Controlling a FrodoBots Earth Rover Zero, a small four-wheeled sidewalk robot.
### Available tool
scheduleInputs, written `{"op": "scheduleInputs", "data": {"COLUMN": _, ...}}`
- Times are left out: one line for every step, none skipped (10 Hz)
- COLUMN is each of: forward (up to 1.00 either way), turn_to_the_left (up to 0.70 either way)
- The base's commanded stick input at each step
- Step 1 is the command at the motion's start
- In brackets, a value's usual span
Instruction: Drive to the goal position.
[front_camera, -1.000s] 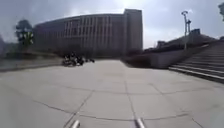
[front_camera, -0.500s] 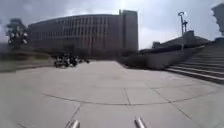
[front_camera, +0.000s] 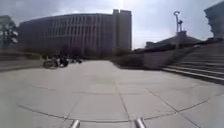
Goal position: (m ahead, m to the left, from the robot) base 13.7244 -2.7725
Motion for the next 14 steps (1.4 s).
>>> {"op": "scheduleInputs", "data": {"forward": 0.85, "turn_to_the_left": 0.0}}
{"op": "scheduleInputs", "data": {"forward": 0.85, "turn_to_the_left": 0.0}}
{"op": "scheduleInputs", "data": {"forward": 0.85, "turn_to_the_left": 0.0}}
{"op": "scheduleInputs", "data": {"forward": 0.85, "turn_to_the_left": 0.0}}
{"op": "scheduleInputs", "data": {"forward": 0.85, "turn_to_the_left": 0.0}}
{"op": "scheduleInputs", "data": {"forward": 0.85, "turn_to_the_left": 0.0}}
{"op": "scheduleInputs", "data": {"forward": 0.85, "turn_to_the_left": 0.0}}
{"op": "scheduleInputs", "data": {"forward": 0.85, "turn_to_the_left": 0.0}}
{"op": "scheduleInputs", "data": {"forward": 0.85, "turn_to_the_left": 0.0}}
{"op": "scheduleInputs", "data": {"forward": 0.85, "turn_to_the_left": 0.0}}
{"op": "scheduleInputs", "data": {"forward": 0.85, "turn_to_the_left": -0.01}}
{"op": "scheduleInputs", "data": {"forward": 0.85, "turn_to_the_left": -0.16}}
{"op": "scheduleInputs", "data": {"forward": 0.85, "turn_to_the_left": -0.26}}
{"op": "scheduleInputs", "data": {"forward": 0.85, "turn_to_the_left": -0.34}}
